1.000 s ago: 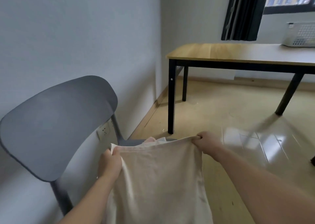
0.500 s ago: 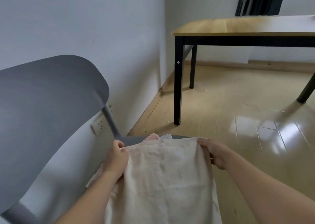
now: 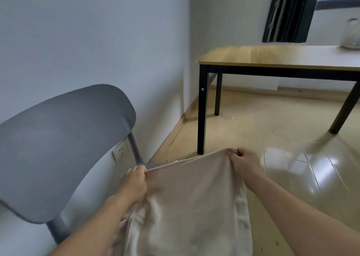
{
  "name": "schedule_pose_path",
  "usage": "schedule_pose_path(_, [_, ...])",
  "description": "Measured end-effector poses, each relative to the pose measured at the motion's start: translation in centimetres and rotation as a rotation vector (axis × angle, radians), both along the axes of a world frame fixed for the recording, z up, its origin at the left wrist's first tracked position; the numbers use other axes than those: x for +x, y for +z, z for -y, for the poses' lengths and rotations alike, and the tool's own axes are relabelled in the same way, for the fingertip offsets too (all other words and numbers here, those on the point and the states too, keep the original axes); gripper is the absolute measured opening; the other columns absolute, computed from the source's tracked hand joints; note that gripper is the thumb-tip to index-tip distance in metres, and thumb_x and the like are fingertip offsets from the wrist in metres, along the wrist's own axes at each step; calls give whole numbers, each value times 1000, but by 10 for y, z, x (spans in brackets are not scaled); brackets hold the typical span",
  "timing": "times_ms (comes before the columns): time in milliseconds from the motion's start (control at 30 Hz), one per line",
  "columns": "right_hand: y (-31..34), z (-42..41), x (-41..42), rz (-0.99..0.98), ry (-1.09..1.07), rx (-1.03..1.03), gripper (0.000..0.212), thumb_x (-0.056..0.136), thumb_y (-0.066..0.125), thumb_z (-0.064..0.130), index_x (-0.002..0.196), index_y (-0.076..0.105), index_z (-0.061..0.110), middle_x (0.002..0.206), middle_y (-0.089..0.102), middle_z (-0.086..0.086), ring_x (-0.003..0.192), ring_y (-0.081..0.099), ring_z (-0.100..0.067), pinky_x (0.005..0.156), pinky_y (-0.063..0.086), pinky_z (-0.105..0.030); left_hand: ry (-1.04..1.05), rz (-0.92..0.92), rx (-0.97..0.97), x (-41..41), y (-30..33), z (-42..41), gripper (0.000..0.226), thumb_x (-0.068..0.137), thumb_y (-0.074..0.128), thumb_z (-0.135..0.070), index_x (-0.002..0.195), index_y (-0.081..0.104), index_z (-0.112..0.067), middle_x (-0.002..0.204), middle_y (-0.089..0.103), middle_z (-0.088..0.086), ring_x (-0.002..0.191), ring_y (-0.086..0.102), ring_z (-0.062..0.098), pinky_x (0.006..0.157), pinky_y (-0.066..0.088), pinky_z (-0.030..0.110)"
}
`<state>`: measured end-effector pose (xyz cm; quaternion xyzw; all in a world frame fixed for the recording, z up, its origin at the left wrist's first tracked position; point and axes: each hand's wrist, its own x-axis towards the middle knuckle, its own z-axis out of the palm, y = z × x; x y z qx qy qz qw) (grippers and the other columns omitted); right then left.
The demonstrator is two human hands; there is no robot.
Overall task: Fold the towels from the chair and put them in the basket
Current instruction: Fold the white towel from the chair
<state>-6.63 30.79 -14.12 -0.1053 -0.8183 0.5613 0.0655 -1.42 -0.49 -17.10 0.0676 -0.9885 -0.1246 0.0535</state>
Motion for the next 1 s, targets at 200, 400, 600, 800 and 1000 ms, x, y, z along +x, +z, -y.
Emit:
schedule_pose_path(200, [89, -2, 52, -215, -41, 25, 30, 95, 53, 21, 68, 56, 10, 66, 52, -3, 64, 45, -17, 56, 35, -27, -86, -209, 53, 46, 107, -8, 10, 95, 39, -16, 92, 47, -19, 102, 62, 8, 95, 56, 30, 77, 43, 37])
schedule_pose_path(400, [178, -19, 103, -382, -177, 23, 22, 95, 53, 16, 114, 63, 21, 106, 57, 0, 102, 52, -19, 85, 43, -28, -352, -144, -275, 112, 208, -31, 17, 96, 40, -45, 97, 45, -29, 105, 66, 3, 101, 60, 29, 77, 43, 35])
schedule_pose_path(600, [228, -38, 136, -350, -243, 55, 21, 95, 52, 17, 110, 62, 8, 104, 60, -8, 92, 52, -24, 77, 41, -32, -407, -213, -71, 163, 282, -45, 35, 93, 49, -52, 72, 35, -28, 72, 50, -9, 70, 51, 16, 58, 32, 30])
schedule_pose_path(800, [244, -46, 152, -321, -299, 128, 26, 97, 43, 17, 104, 63, 2, 99, 61, -16, 87, 53, -30, 73, 39, -34, -516, -226, -299, 203, 315, -69, 45, 92, 33, -65, 68, 34, -27, 65, 47, -7, 61, 46, 13, 56, 32, 31])
schedule_pose_path(1000, [247, -32, 158, -240, -323, 210, 24, 98, 42, 12, 81, 59, 10, 90, 55, -11, 81, 49, -28, 74, 40, -32, -497, -124, -195, 218, 321, -70, 35, 99, 35, -50, 72, 38, -29, 66, 51, -6, 59, 53, 12, 58, 41, 32])
